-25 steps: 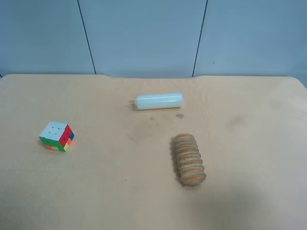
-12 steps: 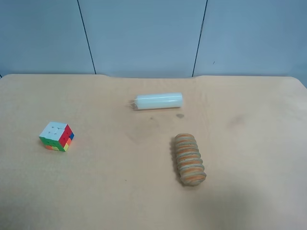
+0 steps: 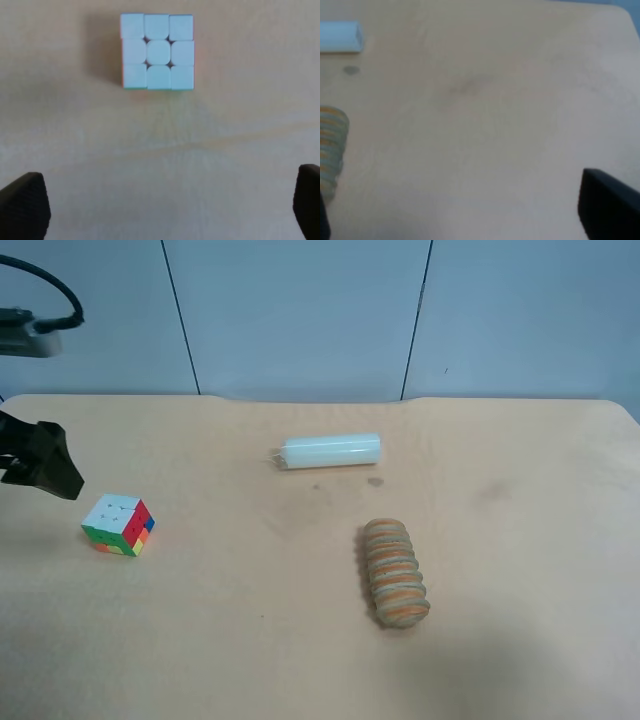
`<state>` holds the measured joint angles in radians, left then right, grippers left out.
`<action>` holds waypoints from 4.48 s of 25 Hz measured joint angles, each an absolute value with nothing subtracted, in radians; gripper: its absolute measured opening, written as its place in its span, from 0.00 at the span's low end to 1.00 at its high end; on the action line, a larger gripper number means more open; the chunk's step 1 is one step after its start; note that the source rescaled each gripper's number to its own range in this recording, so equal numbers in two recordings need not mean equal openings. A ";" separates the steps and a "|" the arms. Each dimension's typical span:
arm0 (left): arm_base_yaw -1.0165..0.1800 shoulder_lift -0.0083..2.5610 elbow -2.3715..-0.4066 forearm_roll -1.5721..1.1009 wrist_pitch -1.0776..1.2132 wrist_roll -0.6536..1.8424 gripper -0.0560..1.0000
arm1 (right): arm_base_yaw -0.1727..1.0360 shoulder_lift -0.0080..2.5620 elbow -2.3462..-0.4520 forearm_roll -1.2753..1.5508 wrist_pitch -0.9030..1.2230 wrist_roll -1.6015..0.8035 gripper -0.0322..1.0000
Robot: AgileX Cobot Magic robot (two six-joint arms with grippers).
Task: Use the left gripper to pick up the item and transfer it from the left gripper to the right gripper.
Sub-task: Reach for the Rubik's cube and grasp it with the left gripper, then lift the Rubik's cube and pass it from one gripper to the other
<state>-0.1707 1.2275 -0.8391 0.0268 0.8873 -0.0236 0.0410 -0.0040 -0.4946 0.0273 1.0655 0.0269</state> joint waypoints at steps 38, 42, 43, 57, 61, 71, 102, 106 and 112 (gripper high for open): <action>-0.240 1.738 -0.958 0.161 0.668 -0.167 1.00 | 0.041 -0.004 -0.495 0.027 1.065 0.027 0.99; -0.240 1.780 -0.958 0.161 0.659 -0.167 1.00 | 0.041 -0.004 -0.495 0.027 1.065 0.027 0.99; -0.240 1.792 -0.958 0.161 0.652 -0.167 1.00 | 0.041 -0.004 -0.495 0.027 1.065 0.027 0.99; -0.240 1.860 -0.958 0.181 0.609 -0.196 0.96 | 0.041 -0.004 -0.495 0.027 1.065 0.027 0.99; -0.240 1.876 -0.959 0.180 0.610 -0.205 0.86 | 0.041 -0.004 -0.495 0.027 1.065 0.027 0.99; -0.240 1.878 -0.959 0.180 0.613 -0.205 0.41 | 0.041 -0.004 -0.495 0.027 1.065 0.027 0.99; -0.240 1.501 -0.959 0.091 0.646 -0.073 0.05 | 0.041 -0.004 -0.495 0.027 1.065 0.027 0.99; -0.240 1.421 -0.959 -0.044 0.663 0.115 0.05 | 0.041 -0.004 -0.495 0.027 1.065 0.027 0.99; -0.264 1.384 -0.959 -0.303 0.723 0.461 0.05 | 0.041 -0.004 -0.495 0.027 1.065 0.027 0.99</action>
